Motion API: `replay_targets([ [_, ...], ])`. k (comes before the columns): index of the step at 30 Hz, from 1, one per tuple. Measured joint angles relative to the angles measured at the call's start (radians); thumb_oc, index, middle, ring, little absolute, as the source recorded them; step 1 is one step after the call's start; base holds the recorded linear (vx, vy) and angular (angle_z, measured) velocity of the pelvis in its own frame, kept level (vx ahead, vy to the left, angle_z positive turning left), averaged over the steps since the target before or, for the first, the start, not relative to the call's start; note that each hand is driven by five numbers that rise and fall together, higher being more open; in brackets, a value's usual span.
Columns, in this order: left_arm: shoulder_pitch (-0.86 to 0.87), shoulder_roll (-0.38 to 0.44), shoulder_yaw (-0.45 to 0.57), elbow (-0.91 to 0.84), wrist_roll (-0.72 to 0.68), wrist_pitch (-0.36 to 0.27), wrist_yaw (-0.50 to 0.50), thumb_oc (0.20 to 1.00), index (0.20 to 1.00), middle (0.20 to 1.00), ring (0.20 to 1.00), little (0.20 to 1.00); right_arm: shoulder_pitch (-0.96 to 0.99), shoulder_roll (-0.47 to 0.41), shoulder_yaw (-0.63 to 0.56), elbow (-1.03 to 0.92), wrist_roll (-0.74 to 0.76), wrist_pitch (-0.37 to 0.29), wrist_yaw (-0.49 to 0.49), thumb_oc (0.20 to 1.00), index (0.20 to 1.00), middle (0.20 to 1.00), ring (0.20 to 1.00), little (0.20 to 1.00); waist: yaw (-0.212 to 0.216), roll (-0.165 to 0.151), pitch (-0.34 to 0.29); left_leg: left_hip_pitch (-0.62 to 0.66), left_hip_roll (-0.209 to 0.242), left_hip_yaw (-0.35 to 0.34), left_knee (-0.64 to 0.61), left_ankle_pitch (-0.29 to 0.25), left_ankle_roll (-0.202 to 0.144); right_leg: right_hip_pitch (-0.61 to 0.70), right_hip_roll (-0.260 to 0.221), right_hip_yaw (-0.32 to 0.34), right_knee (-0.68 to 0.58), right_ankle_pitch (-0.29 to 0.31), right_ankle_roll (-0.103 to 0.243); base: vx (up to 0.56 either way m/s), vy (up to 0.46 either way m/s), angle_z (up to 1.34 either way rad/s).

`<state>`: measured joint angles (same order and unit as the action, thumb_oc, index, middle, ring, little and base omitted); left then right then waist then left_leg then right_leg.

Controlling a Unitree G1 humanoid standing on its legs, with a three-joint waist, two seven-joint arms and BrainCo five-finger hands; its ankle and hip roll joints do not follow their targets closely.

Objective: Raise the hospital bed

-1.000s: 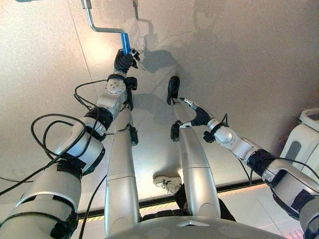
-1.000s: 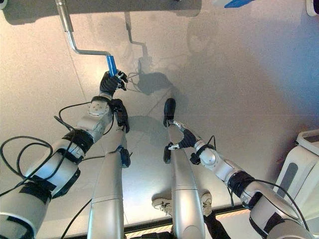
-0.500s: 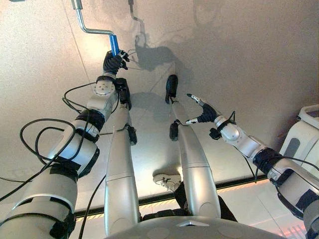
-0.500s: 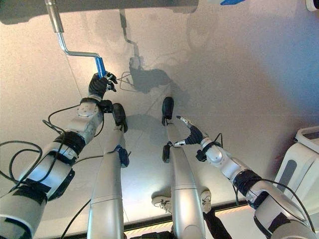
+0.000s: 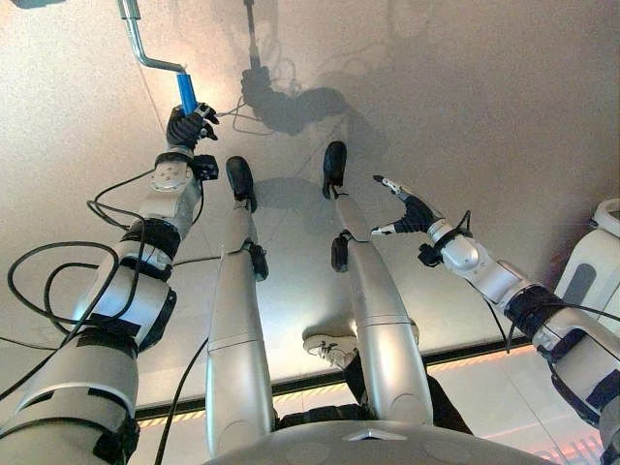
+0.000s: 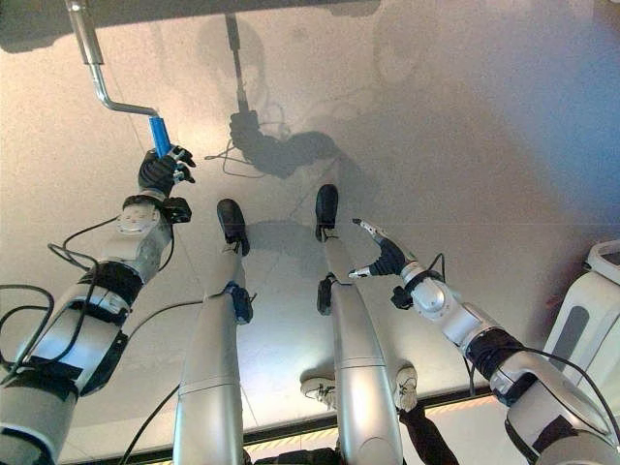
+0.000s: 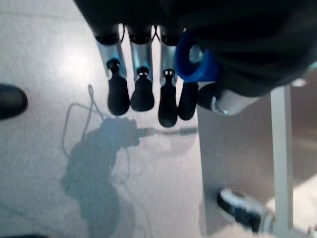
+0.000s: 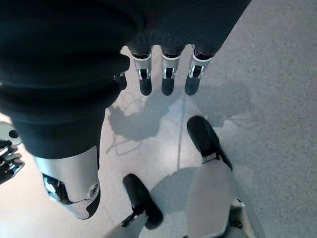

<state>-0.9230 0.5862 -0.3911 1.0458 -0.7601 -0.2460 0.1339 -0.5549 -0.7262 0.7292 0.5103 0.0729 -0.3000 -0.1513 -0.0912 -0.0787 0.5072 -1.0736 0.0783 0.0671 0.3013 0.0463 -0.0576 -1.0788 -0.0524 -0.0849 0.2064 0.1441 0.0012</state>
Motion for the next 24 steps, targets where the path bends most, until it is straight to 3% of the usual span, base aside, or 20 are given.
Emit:
replay_targets([
  [9,0.042,0.075,0.036,-0.021,0.000,-0.004,-0.006,0.200,0.200,0.200,0.200,0.200,0.042,-0.015,-0.047,-0.027,0.000,0.000,0.011,1.000,1.000,1.000,1.000,1.000,0.021,0.007,0.004,0.005,0.012,-0.014,-0.015,0.013,-0.020,-0.001,0.017,-0.007,0.000,0.001,-0.024,0.00,0.000,0.00],
  [19,0.249,0.217,0.138,-0.246,-0.008,-0.032,-0.022,0.200,0.200,0.200,0.200,0.200,0.078,-0.038,-0.095,-0.045,-0.001,0.000,0.013,1.000,1.000,1.000,1.000,1.000,0.032,0.028,0.013,0.017,0.015,-0.012,-0.034,0.018,-0.026,0.000,0.020,-0.006,0.000,-0.004,-0.031,0.00,0.000,0.00],
  [24,0.295,0.238,0.159,-0.286,-0.009,-0.034,-0.046,0.200,0.200,0.200,0.200,0.200,0.091,-0.041,-0.099,-0.067,-0.003,0.000,0.017,1.000,1.000,1.000,1.000,1.000,0.043,0.048,0.017,0.031,0.017,-0.009,-0.038,0.020,-0.028,0.010,0.022,-0.007,0.001,-0.004,-0.031,0.00,0.000,0.00],
])
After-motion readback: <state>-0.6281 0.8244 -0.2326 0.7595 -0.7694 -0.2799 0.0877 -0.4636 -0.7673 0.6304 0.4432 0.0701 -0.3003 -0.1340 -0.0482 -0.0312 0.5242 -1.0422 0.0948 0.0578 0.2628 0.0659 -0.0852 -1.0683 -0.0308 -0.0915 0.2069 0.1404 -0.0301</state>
